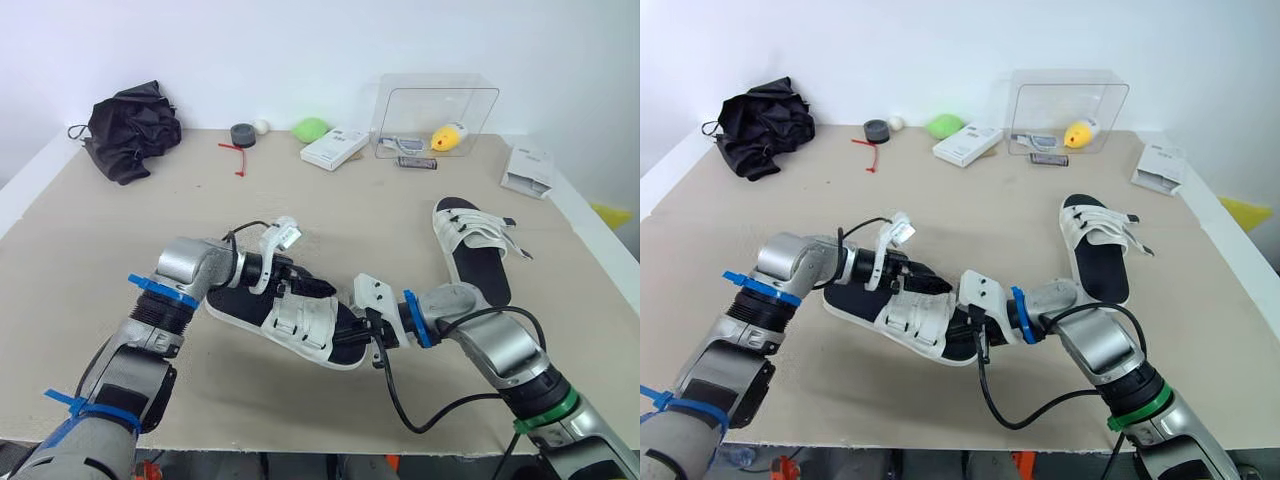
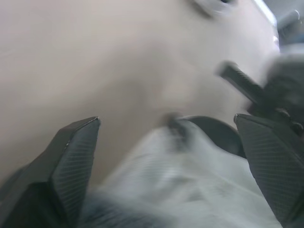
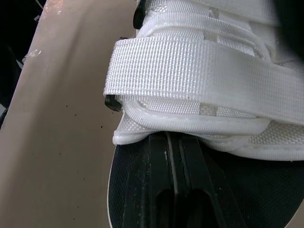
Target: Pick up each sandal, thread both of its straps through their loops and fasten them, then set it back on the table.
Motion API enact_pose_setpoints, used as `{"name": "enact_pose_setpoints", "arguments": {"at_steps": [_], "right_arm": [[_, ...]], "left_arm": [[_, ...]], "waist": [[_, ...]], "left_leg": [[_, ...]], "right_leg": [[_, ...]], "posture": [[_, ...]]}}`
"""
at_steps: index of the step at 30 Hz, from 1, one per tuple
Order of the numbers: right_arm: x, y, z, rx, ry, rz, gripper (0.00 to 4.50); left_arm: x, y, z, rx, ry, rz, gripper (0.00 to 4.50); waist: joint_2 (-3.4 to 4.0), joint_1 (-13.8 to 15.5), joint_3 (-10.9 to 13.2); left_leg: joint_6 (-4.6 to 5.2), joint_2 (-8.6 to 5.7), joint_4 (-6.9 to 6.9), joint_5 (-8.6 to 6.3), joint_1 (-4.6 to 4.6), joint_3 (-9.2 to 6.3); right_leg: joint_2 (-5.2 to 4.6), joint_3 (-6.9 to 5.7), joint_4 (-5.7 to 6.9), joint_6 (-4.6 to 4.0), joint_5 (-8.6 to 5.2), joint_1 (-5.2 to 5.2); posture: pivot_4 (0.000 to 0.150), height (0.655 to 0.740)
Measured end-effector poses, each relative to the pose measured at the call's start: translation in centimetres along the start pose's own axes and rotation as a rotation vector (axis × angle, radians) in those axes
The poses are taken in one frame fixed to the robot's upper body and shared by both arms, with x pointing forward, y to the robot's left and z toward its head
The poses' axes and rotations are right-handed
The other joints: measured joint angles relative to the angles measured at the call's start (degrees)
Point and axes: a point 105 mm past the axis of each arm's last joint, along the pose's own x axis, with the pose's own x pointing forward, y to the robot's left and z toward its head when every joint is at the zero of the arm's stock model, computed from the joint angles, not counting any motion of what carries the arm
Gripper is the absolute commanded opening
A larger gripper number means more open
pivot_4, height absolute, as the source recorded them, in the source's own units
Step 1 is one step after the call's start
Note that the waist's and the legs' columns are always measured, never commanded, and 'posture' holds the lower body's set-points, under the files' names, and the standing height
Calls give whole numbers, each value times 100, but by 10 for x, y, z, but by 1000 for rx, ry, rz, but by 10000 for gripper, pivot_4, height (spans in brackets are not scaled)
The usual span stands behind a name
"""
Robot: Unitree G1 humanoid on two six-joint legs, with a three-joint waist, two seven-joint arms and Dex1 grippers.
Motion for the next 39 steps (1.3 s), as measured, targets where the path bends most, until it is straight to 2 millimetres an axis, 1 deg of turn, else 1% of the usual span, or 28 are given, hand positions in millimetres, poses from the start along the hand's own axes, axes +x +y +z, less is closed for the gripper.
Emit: {"name": "enact_pose_setpoints", "arguments": {"at_steps": [2, 4, 5, 6, 7, 8, 9, 11, 13, 15, 16, 17, 18, 19, 20, 22, 24, 28, 31, 34, 39], "right_arm": [[0, 0, 0, -2, 0, 5, 0], [0, 1, 1, -3, -1, 8, 0], [0, 1, 1, -4, -1, 8, 0], [0, 1, 1, -4, -1, 8, 0], [0, 0, 1, -5, -1, 7, 0], [0, 0, 1, -5, -1, 7, 0], [0, 0, 1, -4, -1, 7, 0], [0, 0, 1, -4, -1, 8, 0], [1, 1, 2, -4, -2, 11, 0], [1, 1, 2, -5, -2, 14, 0], [1, 1, 2, -6, -2, 13, 0], [1, 0, 2, -7, -3, 13, 0], [0, 0, 2, -5, -4, 10, 0], [0, -1, 2, -2, -3, 8, 0], [-1, -2, 2, 1, -3, 7, 0], [-1, -2, 1, 10, -10, 8, 0], [-2, -2, 1, 20, -19, 10, 0], [-3, -1, 1, 25, -24, 18, 0], [-3, -1, 1, 27, -25, 21, 0], [-4, -1, 2, 32, -28, 22, 0], [-5, -2, 2, 37, -25, 20, 0]], "left_arm": [[0, -4, 9, -30, -33, -20, 44353], [-4, -14, 26, -41, -92, -64, 44353], [-10, -22, 38, -35, -139, -101, 44353], [-13, -25, 43, -31, -161, -117, 44353], [-22, -33, 56, -6, -224, -163, 44353], [-28, -40, 63, 17, -263, -196, 44353], [-32, -43, 66, 31, -282, -211, 44353], [-46, -50, 72, 135, -324, -223, 44353], [-60, -50, 62, 264, -295, -200, 44353], [-72, -42, 35, 365, -207, -179, 44353], [-74, -40, 27, 383, -181, -178, 44353], [-80, -33, 7, 439, -116, -173, 44353], [-82, -30, -2, 460, -88, -175, 44353], [-85, -27, -10, 485, -63, -179, 44353], [-88, -26, -16, 549, -44, -180, 44353], [-91, -24, -23, 636, -19, -175, 44353], [-93, -23, -36, 720, 8, -185, 44353], [-95, -23, -56, 723, 49, -224, 44353], [-101, -22, -72, 719, 107, -228, 44353], [-97, -19, -84, 694, 107, -228, 44353], [-82, -22, -85, 670, 63, -250, 44353]], "waist": [[-4, -2, 2], [-5, -7, 5], [-5, -7, 5], [-5, -7, 5], [-4, -7, 6], [-4, -7, 6], [-4, -7, 6], [-2, -11, 7], [3, -25, 6], [5, -20, 6], [5, -19, 7], [6, -20, 7], [5, -9, 8], [0, 1, 10], [-6, 4, 12], [-4, 6, 13], [-2, 13, 15], [-4, 13, 17], [-2, 13, 18], [-3, 13, 18], [-3, 14, 18]], "left_leg": [[3, 2, 1, -2, -8, 1], [2, 3, 1, -4, -11, 1], [1, 4, 1, -5, -11, 1], [1, 5, 1, -5, -11, 1], [1, 6, 1, -5, -10, 1], [0, 6, 1, -5, -9, 2], [-1, 6, 1, -4, -9, 2], [-9, 7, 1, -4, -8, 4], [-21, 8, -10, -6, 7, 11], [-27, 9, -18, -7, 15, 15], [-27, 11, -20, -7, 15, 16], [-27, 13, -21, -7, 15, 17], [-27, 13, -21, -7, 12, 14], [-27, 15, -19, -7, 12, 12], [-26, 15, -16, -6, 10, 8], [-23, 16, -13, -5, 11, 14], [-22, 13, -12, -4, 10, 18], [-9, 13, 0, -12, -5, 14], [5, 12, 1, -20, -8, 15], [7, 12, 6, -21, -10, 13], [7, 12, 12, -21, -12, 11]], "right_leg": [[0, 0, -1, -2, 1, -7], [0, 2, -1, -11, 7, -12], [0, 1, -1, -17, 10, -12], [0, 0, 0, -29, 17, -12], [-1, 0, 0, -30, 17, -12], [-2, 1, 0, -30, 17, -12], [-2, 1, 0, -30, 17, -11], [-2, 4, 0, -33, 19, -11], [-2, 15, 0, -37, 20, -3], [-3, 18, -1, -41, 16, -3], [-3, 18, -2, -44, 16, -3], [-2, 18, -2, -46, 15, -5], [-4, 16, -2, -48, 16, -4], [-3, 13, -2, -51, 16, -4], [-2, 13, -3, -51, 17, -3], [-3, 15, -3, -51, 16, -3], [-6, 15, -3, -50, 16, -3], [-5, 11, -3, -45, 13, -11], [-6, 10, -3, -41, 11, -13], [-8, 7, -4, -41, 11, -12], [-6, 4, -2, -38, 11, -10]], "posture": [[1500, 7400], [1500, 7400], [1500, 7400], [1500, 7400], [1500, 7400], [1500, 7400], [1500, 7400], [1500, 7400], [1500, 7400], [1500, 7400], [1500, 7400], [1500, 7400], [1500, 7400], [1500, 7400], [1500, 7400], [1500, 7400], [1500, 7400], [1500, 7400], [1500, 7400], [1500, 7400], [1500, 7400]]}}
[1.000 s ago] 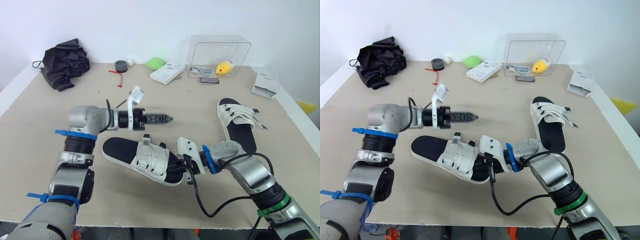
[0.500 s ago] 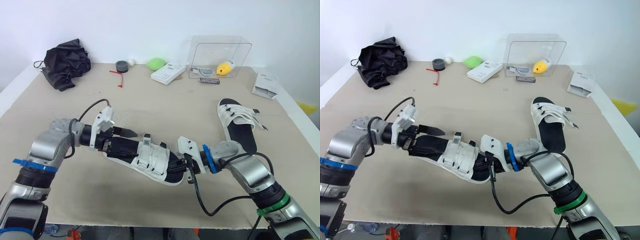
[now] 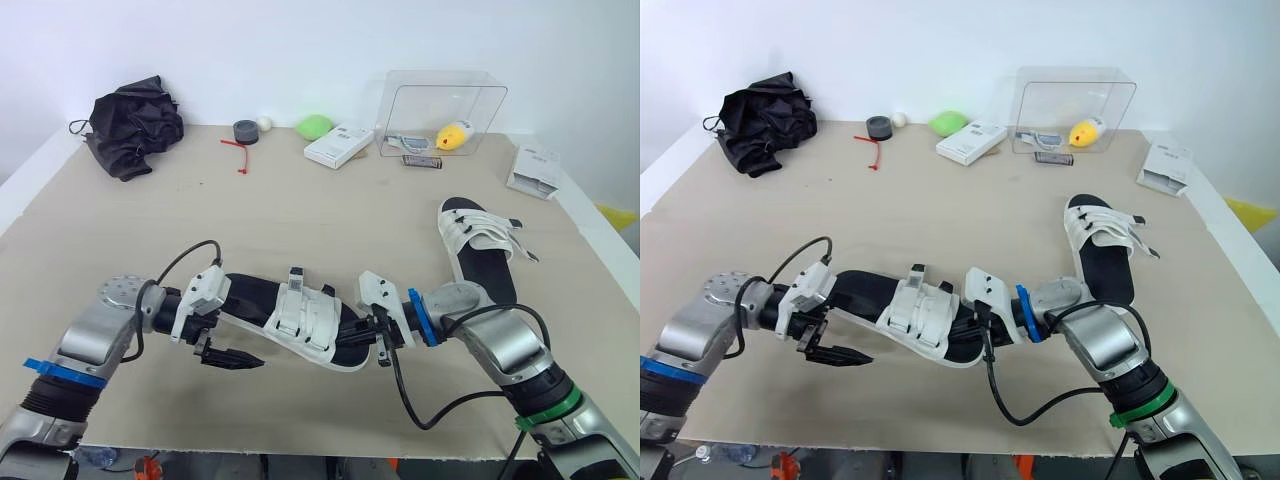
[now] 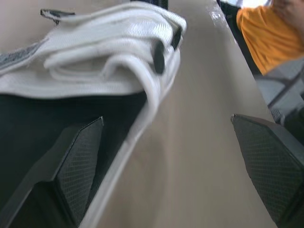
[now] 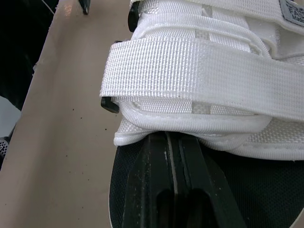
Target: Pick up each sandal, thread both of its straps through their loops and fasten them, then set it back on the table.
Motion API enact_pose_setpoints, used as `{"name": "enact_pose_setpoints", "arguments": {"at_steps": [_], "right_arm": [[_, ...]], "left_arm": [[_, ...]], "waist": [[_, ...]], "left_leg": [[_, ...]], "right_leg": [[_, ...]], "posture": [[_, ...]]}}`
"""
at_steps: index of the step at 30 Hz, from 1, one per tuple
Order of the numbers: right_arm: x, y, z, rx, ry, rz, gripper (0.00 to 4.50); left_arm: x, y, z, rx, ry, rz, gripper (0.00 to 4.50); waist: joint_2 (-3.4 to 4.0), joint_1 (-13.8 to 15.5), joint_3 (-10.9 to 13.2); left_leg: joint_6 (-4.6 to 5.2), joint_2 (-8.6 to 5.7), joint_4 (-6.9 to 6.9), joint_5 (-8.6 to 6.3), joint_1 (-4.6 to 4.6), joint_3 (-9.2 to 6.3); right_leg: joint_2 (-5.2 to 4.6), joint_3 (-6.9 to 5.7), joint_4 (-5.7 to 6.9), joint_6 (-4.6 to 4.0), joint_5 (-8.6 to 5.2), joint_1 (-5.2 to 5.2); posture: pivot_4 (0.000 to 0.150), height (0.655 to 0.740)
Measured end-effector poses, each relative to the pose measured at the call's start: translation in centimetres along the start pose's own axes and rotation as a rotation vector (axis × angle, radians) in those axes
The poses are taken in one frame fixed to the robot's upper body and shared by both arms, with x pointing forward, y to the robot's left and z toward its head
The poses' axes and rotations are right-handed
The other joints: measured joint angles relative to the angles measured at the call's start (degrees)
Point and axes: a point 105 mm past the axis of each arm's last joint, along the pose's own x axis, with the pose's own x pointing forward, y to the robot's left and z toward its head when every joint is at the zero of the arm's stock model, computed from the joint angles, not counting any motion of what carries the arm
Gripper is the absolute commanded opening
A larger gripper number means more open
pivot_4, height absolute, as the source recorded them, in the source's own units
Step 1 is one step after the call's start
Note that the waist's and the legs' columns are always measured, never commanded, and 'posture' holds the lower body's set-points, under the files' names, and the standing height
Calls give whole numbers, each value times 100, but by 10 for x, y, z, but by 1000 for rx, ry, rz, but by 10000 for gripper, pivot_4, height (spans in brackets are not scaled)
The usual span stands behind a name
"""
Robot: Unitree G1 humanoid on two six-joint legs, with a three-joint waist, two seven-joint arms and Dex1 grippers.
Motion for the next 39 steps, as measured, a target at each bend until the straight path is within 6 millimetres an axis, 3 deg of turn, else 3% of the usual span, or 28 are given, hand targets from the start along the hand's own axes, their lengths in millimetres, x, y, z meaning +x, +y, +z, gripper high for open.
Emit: {"name": "enact_pose_setpoints", "arguments": {"at_steps": [5, 11, 20, 23, 27, 30, 32, 36, 37, 38, 39], "right_arm": [[-1, -1, 1, 6, -3, -8, 0], [-7, 0, 1, 36, -20, -49, 0], [-58, 2, 4, 36, -16, -214, 0], [-83, 4, 22, 18, -84, -287, 0], [-116, 30, 66, -47, -259, -319, 0], [-127, 56, 84, -73, -335, -311, 0], [-128, 67, 85, -55, -350, -312, 0], [-127, 71, 80, 12, -352, -337, 0], [-127, 71, 79, 22, -353, -346, 0], [-127, 70, 78, 30, -353, -352, 0], [-127, 70, 76, 39, -350, -361, 0]], "left_arm": [[14, 0, 1, -6, -37, -8, 44353], [16, -1, -3, 3, -40, 2, 44353], [16, 0, -5, 10, -38, 7, 44353], [15, 1, -5, 7, -39, 16, 44353], [19, 4, -4, 8, -59, 36, 44353], [22, 8, -3, 15, -78, 52, 35829], [21, 13, -4, 19, -82, 79, 25540], [20, 17, -5, 45, -77, 79, 6715], [21, 16, -5, 49, -79, 65, 5280], [22, 16, -5, 54, -79, 56, 187], [22, 16, -5, 55, -79, 48, 187]], "waist": [[1, 1, 0], [2, 4, 1], [18, 24, 11], [25, 28, 15], [27, 76, 16], [25, 118, 17], [23, 118, 17], [23, 95, 17], [23, 99, 17], [23, 109, 17], [23, 115, 17]], "left_leg": [[1, -1, 0, -1, -2, -1], [1, -7, 0, -1, -5, -2], [2, -7, 3, -2, -12, -5], [3, -6, 4, -1, -9, 0], [6, -3, 5, 1, -11, -8], [7, -4, 5, 1, -15, -8], [7, -4, 7, 1, -17, -6], [8, -4, 7, 0, -14, 8], [9, -4, 7, 0, -15, 7], [9, -4, 7, 1, -15, 6], [11, -4, 8, 2, -15, 6]], "right_leg": [[0, 0, 0, -2, 1, -1], [-8, -1, 0, -1, 1, -1], [-6, -3, -1, 1, 0, -3], [-5, 2, 0, 2, 2, -3], [-3, -2, 0, 2, 2, -1], [-3, -2, -2, -2, 4, 1], [-3, 0, -3, -3, 5, 1], [-3, 8, -4, 0, 4, -3], [-3, 6, -4, 3, 3, -3], [-3, 6, -5, 8, 1, -2], [-2, 6, -4, 16, -3, -2]], "posture": [[1500, 7400], [1500, 7400], [1500, 7400], [1500, 7400], [1500, 7400], [1500, 7400], [1500, 7400], [1500, 7400], [1500, 7400], [1500, 7400], [1500, 7400]]}}
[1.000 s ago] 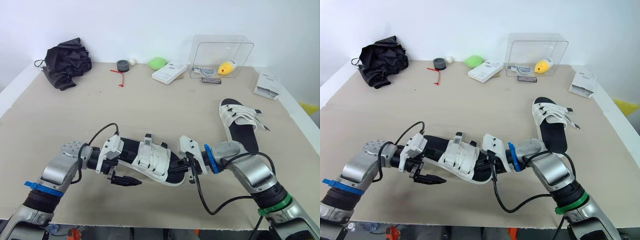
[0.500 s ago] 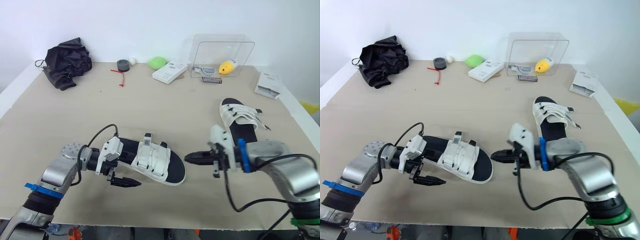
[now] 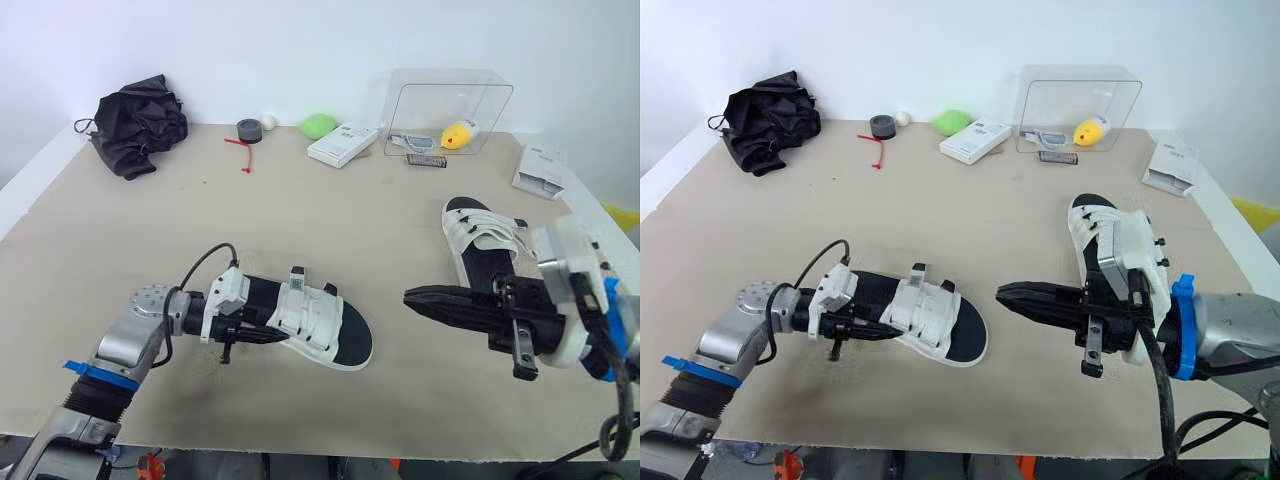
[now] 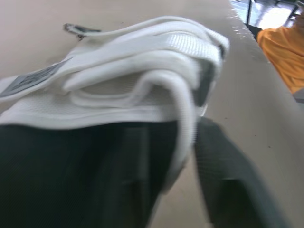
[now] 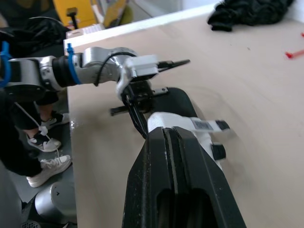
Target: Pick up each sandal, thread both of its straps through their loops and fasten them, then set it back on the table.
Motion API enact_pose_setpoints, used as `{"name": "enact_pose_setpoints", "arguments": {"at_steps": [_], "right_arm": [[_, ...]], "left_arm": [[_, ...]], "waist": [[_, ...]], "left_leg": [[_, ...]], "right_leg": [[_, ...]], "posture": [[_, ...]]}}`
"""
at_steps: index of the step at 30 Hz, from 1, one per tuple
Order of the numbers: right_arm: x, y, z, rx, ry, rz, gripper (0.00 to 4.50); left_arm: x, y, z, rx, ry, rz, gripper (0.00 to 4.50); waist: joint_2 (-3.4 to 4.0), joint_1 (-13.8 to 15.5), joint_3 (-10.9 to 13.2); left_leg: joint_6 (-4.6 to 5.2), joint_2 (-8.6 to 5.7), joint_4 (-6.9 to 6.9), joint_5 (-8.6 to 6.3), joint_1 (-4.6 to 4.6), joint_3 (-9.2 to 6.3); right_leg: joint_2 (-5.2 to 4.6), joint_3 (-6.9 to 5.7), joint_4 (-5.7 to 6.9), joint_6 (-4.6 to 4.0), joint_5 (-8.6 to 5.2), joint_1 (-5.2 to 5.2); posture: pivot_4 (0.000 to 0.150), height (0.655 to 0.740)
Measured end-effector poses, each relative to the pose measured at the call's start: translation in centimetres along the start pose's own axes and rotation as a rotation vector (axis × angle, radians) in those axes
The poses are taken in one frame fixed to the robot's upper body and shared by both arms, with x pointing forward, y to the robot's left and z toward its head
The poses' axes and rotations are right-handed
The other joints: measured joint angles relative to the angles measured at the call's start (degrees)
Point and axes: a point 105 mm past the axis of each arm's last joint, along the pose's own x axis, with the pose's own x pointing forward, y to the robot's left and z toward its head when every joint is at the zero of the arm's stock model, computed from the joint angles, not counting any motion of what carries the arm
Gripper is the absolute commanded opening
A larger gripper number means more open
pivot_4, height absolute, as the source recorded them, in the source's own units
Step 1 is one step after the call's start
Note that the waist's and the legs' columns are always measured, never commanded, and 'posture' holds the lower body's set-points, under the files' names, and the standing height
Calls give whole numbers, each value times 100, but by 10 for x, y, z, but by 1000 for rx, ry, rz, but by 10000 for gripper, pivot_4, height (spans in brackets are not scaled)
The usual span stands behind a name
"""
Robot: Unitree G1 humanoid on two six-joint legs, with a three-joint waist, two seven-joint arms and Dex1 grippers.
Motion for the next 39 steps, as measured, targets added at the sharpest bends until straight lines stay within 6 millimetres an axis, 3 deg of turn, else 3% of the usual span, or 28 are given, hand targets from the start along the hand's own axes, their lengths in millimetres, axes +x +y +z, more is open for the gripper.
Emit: {"name": "enact_pose_setpoints", "arguments": {"at_steps": [8, 10, 15, 20, 25, 30, 37, 38, 39], "right_arm": [[0, -3, 1, -9, -4, -28, 0], [2, -4, 0, -3, -3, -25, 0], [16, -16, -22, -13, 74, -53, 0], [33, -43, -33, -79, 73, -154, 0], [44, -56, -30, -117, 12, -198, 0], [49, -62, -24, -138, -26, -218, 0], [53, -46, -22, -153, -21, -122, 0], [54, -43, -22, -157, -17, -110, 0], [54, -41, -24, -158, -9, -99, 0]], "left_arm": [[-1, 3, 0, -39, -4, -7, 187], [2, 12, 4, -87, -38, 63, 187], [-11, 60, 25, -177, -153, 412, 187], [-59, 106, 23, -245, -182, 952, 187], [-100, 120, 14, -399, -236, 1314, 187], [-103, 118, 14, -435, -244, 1383, 187], [-100, 122, 12, -436, -238, 1395, 187], [-99, 124, 12, -435, -236, 1396, 6635], [-97, 126, 12, -437, -241, 1394, 8600]], "waist": [[0, -2, 0], [-1, 1, 1], [-13, -5, 8], [-18, -30, 11], [-26, 12, 15], [-26, 23, 15], [-26, 21, 15], [-26, 21, 15], [-26, 21, 15]], "left_leg": [[8, 6, 1, 5, -1, -3], [12, 5, 6, 8, -4, -7], [15, 6, 16, 11, -17, -11], [15, 2, 13, 10, -46, -2], [15, -8, 16, 10, -96, -12], [11, -25, 26, 12, -113, -17], [8, -27, 60, 13, -108, -25], [8, -26, 72, 13, -109, -29], [9, -26, 81, 13, -109, -31]], "right_leg": [[7, 4, 0, 18, -6, 0], [5, 2, 1, 20, -5, 0], [6, 0, 1, 28, 3, -10], [2, 9, 3, 1, 24, -45], [-14, 4, 8, -5, 29, -86], [-33, -5, 21, -2, 30, -100], [-27, -13, 62, -2, 30, -97], [-24, -15, 68, -2, 31, -95], [-22, -17, 72, -3, 31, -91]], "posture": [[1500, 7400], [1500, 7400], [1500, 7400], [1500, 7400], [1500, 7400], [1500, 7400], [1500, 7400], [1500, 7400], [1500, 7400]]}}
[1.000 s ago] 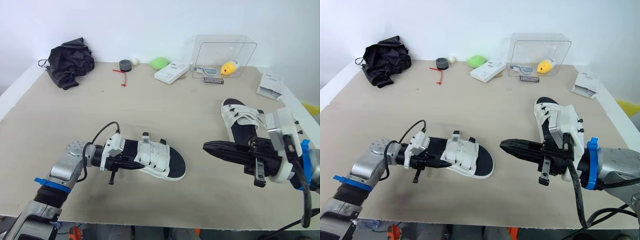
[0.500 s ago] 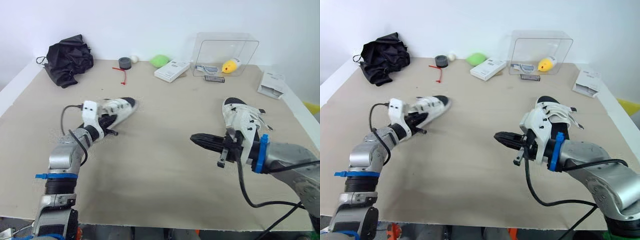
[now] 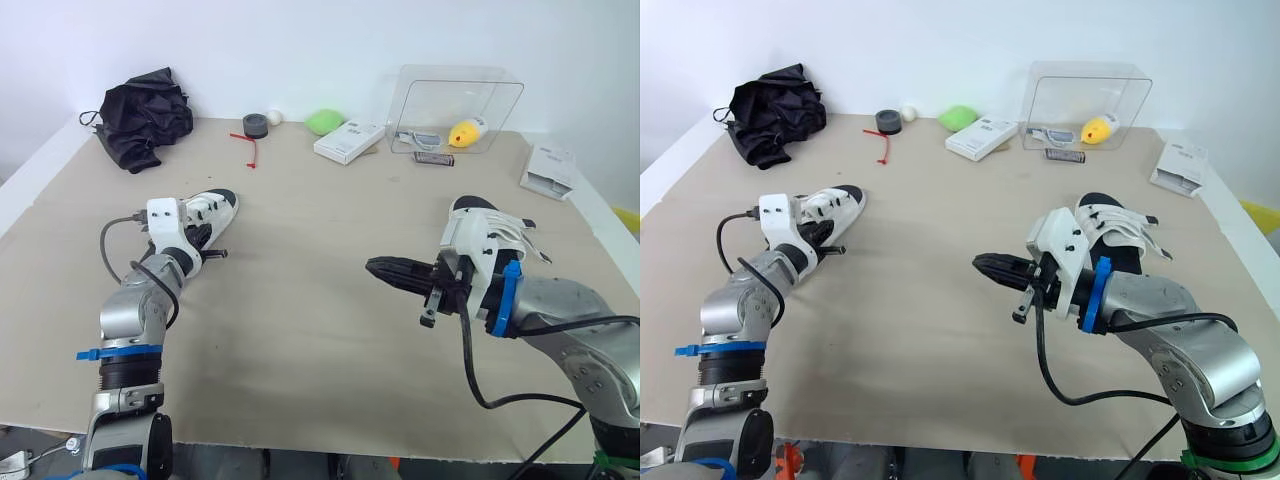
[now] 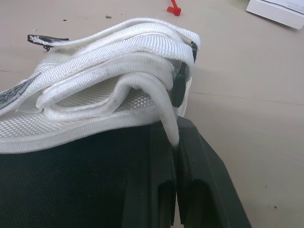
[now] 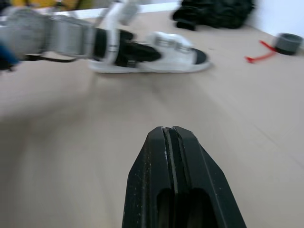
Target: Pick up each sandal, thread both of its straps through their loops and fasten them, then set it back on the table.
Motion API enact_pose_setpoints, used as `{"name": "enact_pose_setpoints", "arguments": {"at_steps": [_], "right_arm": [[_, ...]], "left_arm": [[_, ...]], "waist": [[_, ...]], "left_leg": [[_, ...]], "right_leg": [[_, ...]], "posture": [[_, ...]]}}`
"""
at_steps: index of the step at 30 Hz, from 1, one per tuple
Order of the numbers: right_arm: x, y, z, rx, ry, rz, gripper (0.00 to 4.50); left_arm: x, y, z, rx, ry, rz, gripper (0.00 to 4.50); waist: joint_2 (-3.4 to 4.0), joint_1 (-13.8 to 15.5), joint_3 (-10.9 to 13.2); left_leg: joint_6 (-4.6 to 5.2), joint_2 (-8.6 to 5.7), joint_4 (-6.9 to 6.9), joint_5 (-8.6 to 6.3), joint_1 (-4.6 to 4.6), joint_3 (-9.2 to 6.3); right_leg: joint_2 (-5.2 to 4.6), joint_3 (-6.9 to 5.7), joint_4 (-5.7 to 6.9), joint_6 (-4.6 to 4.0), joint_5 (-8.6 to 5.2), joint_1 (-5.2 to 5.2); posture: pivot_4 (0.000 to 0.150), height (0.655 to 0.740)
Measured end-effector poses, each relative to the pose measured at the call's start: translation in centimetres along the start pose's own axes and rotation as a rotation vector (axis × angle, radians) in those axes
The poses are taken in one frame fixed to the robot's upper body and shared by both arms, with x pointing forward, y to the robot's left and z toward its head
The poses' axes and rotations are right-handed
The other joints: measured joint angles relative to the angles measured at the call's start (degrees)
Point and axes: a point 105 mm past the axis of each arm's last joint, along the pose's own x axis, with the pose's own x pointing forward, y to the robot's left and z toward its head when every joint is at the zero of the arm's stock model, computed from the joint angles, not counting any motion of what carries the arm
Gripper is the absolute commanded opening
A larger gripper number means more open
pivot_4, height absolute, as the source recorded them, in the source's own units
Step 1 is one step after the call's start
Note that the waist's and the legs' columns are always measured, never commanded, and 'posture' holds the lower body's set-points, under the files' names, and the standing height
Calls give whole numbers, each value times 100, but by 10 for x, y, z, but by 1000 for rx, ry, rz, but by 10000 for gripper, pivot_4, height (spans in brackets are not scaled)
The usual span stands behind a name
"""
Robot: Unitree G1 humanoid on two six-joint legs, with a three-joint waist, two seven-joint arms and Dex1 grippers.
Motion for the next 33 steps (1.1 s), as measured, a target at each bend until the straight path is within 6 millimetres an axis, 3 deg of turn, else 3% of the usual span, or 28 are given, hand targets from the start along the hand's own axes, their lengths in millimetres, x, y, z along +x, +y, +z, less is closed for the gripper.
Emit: {"name": "enact_pose_setpoints", "arguments": {"at_steps": [1, 6, 13, 25, 30, 33], "right_arm": [[1, 2, -2, 3, 8, 12, 0], [3, 7, -8, 9, 27, 39, 0], [2, -1, -17, 17, 67, 65, 0], [-5, -16, -22, 81, 70, 98, 0], [-14, -14, -34, 124, 101, 90, 0], [-15, -14, -36, 134, 106, 90, 0]], "left_arm": [[2, -1, 0, -4, -6, 0, 15291], [4, -2, 2, -1, -15, -5, 40319], [-12, 22, 10, 50, -4, 7, 40319], [-81, -32, 5, -4, 79, -512, 40319], [-102, -26, -17, -4, 111, -512, 40319], [-100, -20, -10, -9, 80, -485, 40319]], "waist": [[-1, -1, 1], [-2, -20, 1], [-6, -20, 4], [-6, -16, 5], [-5, -17, 5], [-5, -15, 6]], "left_leg": [[0, 2, 8, 0, 0, 0], [5, 2, 19, 7, 0, 18], [5, 17, 20, 7, -1, 20], [5, 13, 21, 8, -2, 21], [6, 18, 20, 9, 3, 24], [19, 19, 21, 18, 5, 26]], "right_leg": [[4, -5, 2, 2, 5, 1], [5, 10, 1, 17, 27, -1], [16, 12, 2, 14, 32, -7], [7, 13, 1, 14, 32, -5], [10, 24, 1, 10, 34, -5], [14, 21, 1, 11, 34, -3]], "posture": [[1500, 7400], [1500, 7400], [1500, 7400], [1500, 7400], [1500, 7400], [1500, 7400]]}}
